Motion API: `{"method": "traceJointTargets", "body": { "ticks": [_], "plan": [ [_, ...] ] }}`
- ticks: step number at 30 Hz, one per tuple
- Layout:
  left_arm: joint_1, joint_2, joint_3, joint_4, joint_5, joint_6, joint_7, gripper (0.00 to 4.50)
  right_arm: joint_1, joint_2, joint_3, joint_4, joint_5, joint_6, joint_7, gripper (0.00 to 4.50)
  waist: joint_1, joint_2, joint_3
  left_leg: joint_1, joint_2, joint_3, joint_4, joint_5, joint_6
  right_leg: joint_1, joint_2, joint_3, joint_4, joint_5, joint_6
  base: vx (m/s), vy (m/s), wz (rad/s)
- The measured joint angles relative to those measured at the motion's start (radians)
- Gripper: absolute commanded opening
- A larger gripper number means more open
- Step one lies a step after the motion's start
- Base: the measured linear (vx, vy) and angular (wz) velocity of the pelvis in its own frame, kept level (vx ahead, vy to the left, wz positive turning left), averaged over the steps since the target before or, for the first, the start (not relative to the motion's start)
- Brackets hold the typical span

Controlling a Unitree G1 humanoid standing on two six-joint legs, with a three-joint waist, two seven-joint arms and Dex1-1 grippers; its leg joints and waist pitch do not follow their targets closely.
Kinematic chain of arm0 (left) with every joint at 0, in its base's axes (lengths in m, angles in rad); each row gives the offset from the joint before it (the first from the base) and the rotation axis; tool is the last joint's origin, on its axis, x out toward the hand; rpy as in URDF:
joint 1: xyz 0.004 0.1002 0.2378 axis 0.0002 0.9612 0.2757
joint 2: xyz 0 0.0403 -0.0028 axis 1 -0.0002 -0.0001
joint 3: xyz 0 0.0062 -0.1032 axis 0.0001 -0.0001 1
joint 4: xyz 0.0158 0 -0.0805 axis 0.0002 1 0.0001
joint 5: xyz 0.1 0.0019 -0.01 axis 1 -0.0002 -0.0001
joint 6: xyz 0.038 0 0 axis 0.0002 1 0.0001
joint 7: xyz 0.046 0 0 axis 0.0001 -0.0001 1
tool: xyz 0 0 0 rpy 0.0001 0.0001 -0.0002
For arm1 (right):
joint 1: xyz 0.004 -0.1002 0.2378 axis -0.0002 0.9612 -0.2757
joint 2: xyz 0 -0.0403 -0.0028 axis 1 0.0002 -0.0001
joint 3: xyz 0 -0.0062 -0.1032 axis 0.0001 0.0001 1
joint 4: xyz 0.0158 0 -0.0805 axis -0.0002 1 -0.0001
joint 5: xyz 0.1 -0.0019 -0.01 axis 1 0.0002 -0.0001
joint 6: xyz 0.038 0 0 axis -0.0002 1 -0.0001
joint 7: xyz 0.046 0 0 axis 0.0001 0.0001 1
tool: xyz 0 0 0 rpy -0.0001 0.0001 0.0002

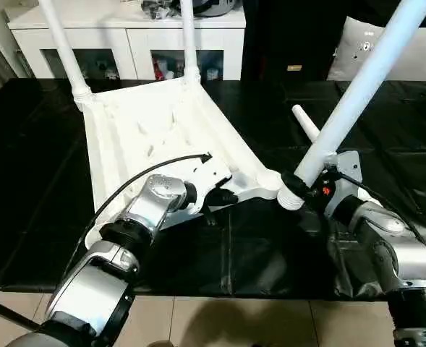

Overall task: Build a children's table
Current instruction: Insert table leg to table base

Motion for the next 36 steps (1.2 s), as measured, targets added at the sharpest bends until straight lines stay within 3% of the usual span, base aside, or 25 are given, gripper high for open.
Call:
{"method": "traceJointTargets", "body": {
  "ticks": [11,25,31,36],
  "plan": [
    [0.142,0.105,-0.028,-0.217,-0.007,-0.04,-0.165,0.0,-0.014,-0.095,0.051,-0.041,0.009,0.1,0.147,1.88,0.003,0.0,0.0,0.006,0.0,0.0,-0.002,0.0,0.0,0.004,0.0,0.0,0.0,-0.001,0.001,0.0,0.0,0.0],
    [0.208,0.16,-0.059,-0.37,0.024,-0.013,-0.185,0.0,-0.09,-0.134,0.145,-0.053,0.016,0.17,0.307,1.88,0.001,-0.001,0.001,0.011,0.0,0.001,-0.005,0.0,-0.001,0.008,0.0,0.0,-0.002,-0.003,0.002,0.0,0.0,0.0],
    [0.215,0.159,-0.081,-0.392,0.042,-0.044,-0.186,0.0,-0.121,-0.108,0.139,-0.064,0.084,0.2,0.343,1.88,0.011,-0.003,0.001,0.01,-0.001,0.0,-0.005,0.0,0.0,0.008,-0.001,0.0,-0.002,-0.003,0.001,0.0,0.0,0.0],
    [0.223,0.149,-0.11,-0.408,0.042,-0.074,-0.2,0.0,-0.123,-0.091,0.108,-0.071,0.111,0.202,0.342,1.88,0.034,-0.003,0.001,0.01,-0.001,0.0,-0.005,0.0,-0.001,0.008,-0.001,0.0,-0.002,-0.003,0.001,0.0,0.0,0.0]
  ]
}}
